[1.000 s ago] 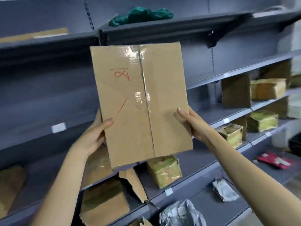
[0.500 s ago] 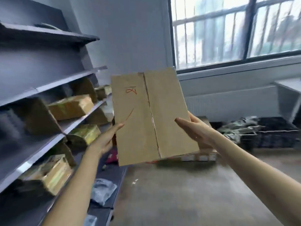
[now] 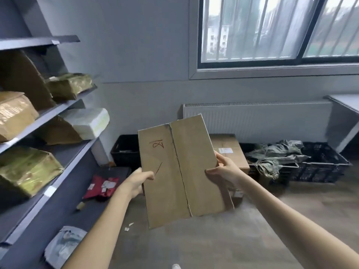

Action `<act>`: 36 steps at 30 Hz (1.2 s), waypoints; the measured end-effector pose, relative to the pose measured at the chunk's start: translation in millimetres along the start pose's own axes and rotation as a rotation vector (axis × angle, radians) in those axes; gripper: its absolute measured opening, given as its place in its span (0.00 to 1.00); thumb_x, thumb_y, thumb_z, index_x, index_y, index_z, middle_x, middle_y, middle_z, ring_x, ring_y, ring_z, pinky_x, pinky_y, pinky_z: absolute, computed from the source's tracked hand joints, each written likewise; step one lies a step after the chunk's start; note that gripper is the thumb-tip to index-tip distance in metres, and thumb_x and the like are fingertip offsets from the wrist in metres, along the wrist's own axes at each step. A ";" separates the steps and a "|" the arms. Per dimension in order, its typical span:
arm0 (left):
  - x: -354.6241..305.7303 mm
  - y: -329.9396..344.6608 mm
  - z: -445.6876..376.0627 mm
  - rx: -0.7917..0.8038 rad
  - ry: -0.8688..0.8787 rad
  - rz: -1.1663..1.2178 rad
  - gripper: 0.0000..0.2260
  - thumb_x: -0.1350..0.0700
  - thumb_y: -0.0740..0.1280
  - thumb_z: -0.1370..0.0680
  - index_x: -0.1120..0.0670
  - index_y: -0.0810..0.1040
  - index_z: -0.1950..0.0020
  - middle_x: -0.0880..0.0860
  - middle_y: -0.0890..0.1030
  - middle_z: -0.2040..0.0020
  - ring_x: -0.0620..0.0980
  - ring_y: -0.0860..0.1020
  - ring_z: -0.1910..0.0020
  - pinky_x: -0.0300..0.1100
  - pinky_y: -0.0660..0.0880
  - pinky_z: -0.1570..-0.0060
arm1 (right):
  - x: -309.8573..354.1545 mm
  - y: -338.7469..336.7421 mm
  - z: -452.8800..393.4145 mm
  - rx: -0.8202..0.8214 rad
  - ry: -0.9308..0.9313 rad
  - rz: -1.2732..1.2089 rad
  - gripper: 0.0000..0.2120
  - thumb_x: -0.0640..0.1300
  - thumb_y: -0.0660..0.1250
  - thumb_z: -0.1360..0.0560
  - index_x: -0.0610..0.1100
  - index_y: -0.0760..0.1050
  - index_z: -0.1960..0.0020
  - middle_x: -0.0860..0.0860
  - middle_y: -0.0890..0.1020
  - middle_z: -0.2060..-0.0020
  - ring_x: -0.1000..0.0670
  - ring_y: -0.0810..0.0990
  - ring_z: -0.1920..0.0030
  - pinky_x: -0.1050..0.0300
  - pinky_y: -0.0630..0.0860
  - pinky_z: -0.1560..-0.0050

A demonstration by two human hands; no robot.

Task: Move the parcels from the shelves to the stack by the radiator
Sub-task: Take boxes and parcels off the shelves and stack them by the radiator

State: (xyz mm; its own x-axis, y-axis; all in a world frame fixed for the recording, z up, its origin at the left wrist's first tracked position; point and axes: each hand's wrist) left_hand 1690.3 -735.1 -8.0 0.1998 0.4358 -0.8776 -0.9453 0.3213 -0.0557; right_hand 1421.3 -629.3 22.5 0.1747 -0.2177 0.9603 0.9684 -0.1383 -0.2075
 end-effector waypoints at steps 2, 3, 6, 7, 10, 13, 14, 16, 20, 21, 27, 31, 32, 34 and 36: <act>-18.2 -7.1 -60.3 0.003 -0.034 -0.040 0.23 0.66 0.63 0.26 0.57 0.67 0.31 0.57 0.76 0.39 0.59 0.74 0.40 0.52 0.72 0.45 | 0.2 3.1 -64.3 -0.044 0.029 0.030 0.31 0.27 0.68 0.33 0.48 0.70 0.34 0.47 0.80 0.49 0.45 0.78 0.47 0.54 0.76 0.45; -26.6 -8.4 -88.1 0.015 -0.053 -0.069 0.22 0.65 0.63 0.25 0.56 0.68 0.32 0.57 0.76 0.39 0.58 0.73 0.40 0.52 0.71 0.44 | -0.6 3.7 -92.0 -0.066 0.048 0.047 0.30 0.26 0.67 0.33 0.48 0.69 0.35 0.49 0.79 0.50 0.47 0.76 0.46 0.59 0.76 0.49; -51.3 -5.2 -161.3 0.083 -0.140 -0.151 0.20 0.63 0.64 0.24 0.54 0.69 0.33 0.54 0.73 0.34 0.56 0.70 0.35 0.54 0.70 0.42 | -6.0 -4.0 -160.5 -0.118 0.105 0.074 0.31 0.26 0.65 0.33 0.47 0.68 0.35 0.51 0.77 0.48 0.49 0.74 0.45 0.63 0.72 0.53; -56.5 -2.5 -186.4 0.091 -0.170 -0.155 0.19 0.62 0.65 0.24 0.54 0.69 0.33 0.54 0.73 0.34 0.55 0.70 0.34 0.54 0.71 0.44 | -11.6 -10.1 -182.8 -0.125 0.121 0.084 0.32 0.26 0.65 0.34 0.46 0.68 0.33 0.51 0.77 0.47 0.49 0.74 0.43 0.61 0.72 0.50; -64.3 15.2 -252.2 0.093 -0.259 -0.122 0.18 0.61 0.66 0.24 0.55 0.70 0.34 0.56 0.74 0.35 0.57 0.73 0.39 0.49 0.73 0.54 | -31.3 -28.2 -246.1 -0.127 0.189 0.098 0.34 0.26 0.63 0.33 0.47 0.66 0.31 0.52 0.76 0.44 0.50 0.73 0.41 0.58 0.72 0.46; -56.1 33.3 -314.7 0.056 -0.373 -0.062 0.20 0.58 0.68 0.25 0.55 0.69 0.33 0.56 0.74 0.34 0.58 0.73 0.40 0.52 0.70 0.48 | -56.7 -40.7 -318.0 -0.080 0.255 0.127 0.36 0.27 0.62 0.35 0.50 0.64 0.30 0.52 0.75 0.41 0.50 0.72 0.37 0.52 0.72 0.37; -51.0 37.8 -337.7 0.041 -0.404 -0.029 0.21 0.57 0.69 0.25 0.55 0.70 0.34 0.56 0.74 0.34 0.59 0.71 0.36 0.54 0.69 0.43 | -66.1 -43.5 -345.3 -0.048 0.261 0.153 0.37 0.29 0.63 0.36 0.50 0.64 0.30 0.52 0.75 0.39 0.49 0.72 0.36 0.50 0.72 0.36; -34.5 45.5 -385.6 -0.001 -0.460 0.046 0.21 0.56 0.70 0.26 0.55 0.70 0.35 0.56 0.72 0.32 0.61 0.65 0.30 0.59 0.65 0.34 | -89.6 -47.4 -403.5 0.015 0.273 0.219 0.39 0.33 0.62 0.39 0.51 0.63 0.29 0.49 0.74 0.36 0.47 0.70 0.34 0.47 0.71 0.35; -8.6 65.0 -474.6 -0.167 -0.565 0.259 0.23 0.53 0.67 0.23 0.55 0.66 0.30 0.56 0.70 0.31 0.60 0.64 0.29 0.60 0.61 0.33 | -130.5 -48.5 -519.0 0.128 0.314 0.329 0.36 0.28 0.60 0.31 0.50 0.58 0.26 0.48 0.68 0.30 0.45 0.65 0.30 0.48 0.68 0.34; -1.8 70.3 -494.8 -0.207 -0.593 0.296 0.23 0.52 0.66 0.23 0.55 0.65 0.30 0.56 0.70 0.31 0.60 0.64 0.29 0.60 0.61 0.33 | -141.7 -48.5 -544.4 0.161 0.323 0.357 0.36 0.28 0.59 0.30 0.49 0.58 0.26 0.48 0.68 0.30 0.45 0.65 0.29 0.48 0.67 0.33; 65.4 110.8 -580.5 -0.413 -0.725 0.496 0.25 0.52 0.65 0.22 0.53 0.62 0.27 0.57 0.71 0.31 0.59 0.70 0.35 0.56 0.69 0.40 | -224.9 -50.5 -670.1 0.288 0.427 0.493 0.29 0.37 0.60 0.26 0.48 0.59 0.26 0.48 0.69 0.30 0.46 0.67 0.30 0.49 0.66 0.32; 119.8 146.9 -614.1 -0.503 -0.812 0.694 0.14 0.56 0.62 0.20 0.51 0.66 0.35 0.57 0.74 0.39 0.57 0.73 0.43 0.53 0.72 0.47 | -287.5 -35.3 -728.9 0.445 0.442 0.592 0.26 0.39 0.58 0.23 0.47 0.59 0.26 0.47 0.68 0.29 0.46 0.67 0.30 0.52 0.65 0.33; 131.9 153.5 -623.5 -0.526 -0.842 0.737 0.12 0.57 0.62 0.20 0.50 0.66 0.37 0.57 0.74 0.40 0.57 0.73 0.43 0.54 0.71 0.46 | -302.4 -29.5 -740.1 0.478 0.433 0.621 0.25 0.40 0.58 0.22 0.47 0.59 0.26 0.47 0.68 0.29 0.46 0.67 0.30 0.52 0.65 0.33; 157.0 164.5 -643.2 -0.559 -0.888 0.813 0.12 0.59 0.61 0.20 0.51 0.66 0.37 0.57 0.73 0.40 0.58 0.72 0.43 0.57 0.71 0.44 | -332.1 -16.9 -762.6 0.530 0.409 0.683 0.25 0.41 0.58 0.22 0.48 0.59 0.26 0.48 0.68 0.29 0.46 0.68 0.31 0.51 0.66 0.33; 180.7 174.8 -663.7 -0.575 -0.917 0.859 0.13 0.61 0.60 0.20 0.52 0.66 0.37 0.57 0.73 0.41 0.59 0.72 0.43 0.58 0.70 0.43 | -359.2 -6.2 -786.3 0.585 0.397 0.744 0.25 0.41 0.57 0.22 0.49 0.59 0.26 0.48 0.68 0.29 0.45 0.68 0.31 0.48 0.67 0.33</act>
State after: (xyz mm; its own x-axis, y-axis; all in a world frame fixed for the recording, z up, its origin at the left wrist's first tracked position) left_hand 1390.2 -1158.2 -492.4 -0.6097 0.7829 -0.1243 -0.7846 -0.6183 -0.0459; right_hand 1212.6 -1310.0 -467.9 0.7976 -0.3746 0.4728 0.5929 0.6314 -0.4998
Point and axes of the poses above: each hand's wrist, its own z-axis away from the middle knuckle, its own y-axis out of the palm, x = y × z
